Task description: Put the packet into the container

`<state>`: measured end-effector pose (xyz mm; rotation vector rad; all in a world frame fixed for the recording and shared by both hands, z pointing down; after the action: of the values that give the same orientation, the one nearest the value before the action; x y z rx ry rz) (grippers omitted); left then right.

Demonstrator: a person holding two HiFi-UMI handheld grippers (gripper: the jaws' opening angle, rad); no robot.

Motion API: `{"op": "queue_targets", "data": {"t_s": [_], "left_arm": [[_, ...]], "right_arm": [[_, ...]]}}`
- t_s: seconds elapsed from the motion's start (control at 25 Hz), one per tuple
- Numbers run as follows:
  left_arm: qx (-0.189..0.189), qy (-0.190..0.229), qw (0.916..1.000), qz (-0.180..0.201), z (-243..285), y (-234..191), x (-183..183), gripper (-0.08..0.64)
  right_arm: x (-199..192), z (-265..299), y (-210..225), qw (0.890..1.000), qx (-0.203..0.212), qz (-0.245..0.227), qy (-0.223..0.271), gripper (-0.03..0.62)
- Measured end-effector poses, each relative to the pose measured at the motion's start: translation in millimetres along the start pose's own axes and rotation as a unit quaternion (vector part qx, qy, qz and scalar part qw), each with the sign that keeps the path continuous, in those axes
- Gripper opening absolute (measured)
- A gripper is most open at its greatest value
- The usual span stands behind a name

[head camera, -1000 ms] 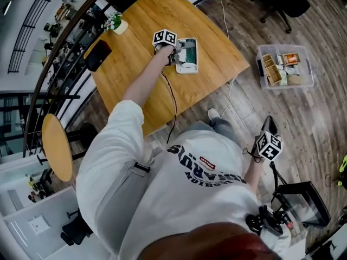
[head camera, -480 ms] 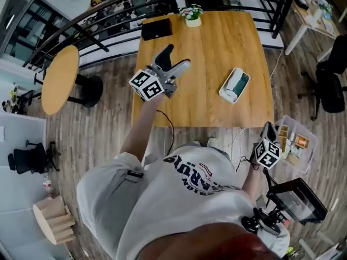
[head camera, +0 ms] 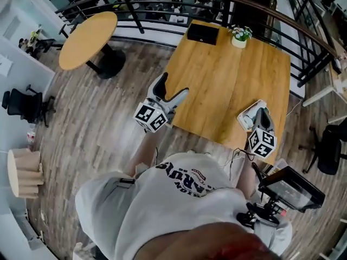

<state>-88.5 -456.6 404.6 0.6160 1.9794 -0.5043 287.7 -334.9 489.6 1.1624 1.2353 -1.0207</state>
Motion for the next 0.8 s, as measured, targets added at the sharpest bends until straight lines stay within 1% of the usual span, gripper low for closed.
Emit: {"op": "queue_targets", "data": {"t_s": [0.08, 0.16, 0.28, 0.36, 0.4, 0.44, 0.48, 0.52, 0.56, 0.68, 0.8], "left_arm": [[0.007, -0.003, 0.9999, -0.008, -7.7, 0.2, -2.5, 0.446], [0.011, -0.001, 0.9999, -0.009, -7.4, 0.6, -2.2, 0.446], [0.008, 0.001, 1.0000, -0.005, -1.8, 2.1, -3.1, 0.446], [0.012, -0.006, 0.9999, 0.001, -0.6, -0.1, -4.0, 0.444], [0.019, -0.017, 0.9997, 0.000, -1.6, -2.7, -4.8, 0.403], [0.024, -0.029, 0.9993, -0.006, -2.9, -5.3, -6.0, 0.059], [0.025, -0.039, 0.9988, -0.017, -3.1, -6.9, -7.1, -0.004], [0.020, -0.044, 0.9985, -0.024, -1.8, -6.8, -8.2, -0.004], [0.014, -0.047, 0.9986, -0.022, 0.8, -5.8, -9.6, -0.004], [0.004, -0.053, 0.9986, -0.001, 13.1, -3.7, -16.4, -0.003], [0.005, -0.057, 0.9984, 0.004, 19.1, -4.2, -21.8, -0.004]], "right_arm": [[1.5, 5.0, -13.0, 1.000, 0.010, 0.003, 0.003, 0.009], [2.1, 9.3, -17.2, 1.000, 0.015, 0.004, 0.002, 0.009], [4.9, 10.8, -18.2, 1.000, 0.015, 0.002, 0.000, 0.009], [7.4, 10.0, -19.4, 1.000, 0.013, -0.002, 0.003, 0.009], [8.7, 9.6, -19.8, 1.000, 0.012, -0.003, 0.004, 0.009], [10.1, 9.1, -19.5, 1.000, 0.010, -0.005, 0.006, 0.009], [11.0, 8.6, -18.7, 1.000, 0.007, -0.006, 0.007, 0.009], [11.2, 7.9, -17.3, 1.000, 0.004, -0.006, 0.007, 0.009], [11.0, 6.9, -15.2, 1.000, 0.001, -0.006, 0.007, 0.009], [10.7, 4.3, -8.2, 1.000, -0.007, -0.005, 0.005, 0.009], [11.1, 1.7, -6.0, 1.000, -0.005, -0.011, 0.000, 0.009]]}}
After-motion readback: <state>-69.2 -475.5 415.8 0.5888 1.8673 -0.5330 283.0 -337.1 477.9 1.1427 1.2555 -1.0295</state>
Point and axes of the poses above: the fingertips, and each gripper's own axes: z forward along the fingers, y to its right, x out of its top, the point moved 6 cm from there along -z, backward along the fingers, and after that the axes turned 15 degrees about y, right-handed, at the moved point
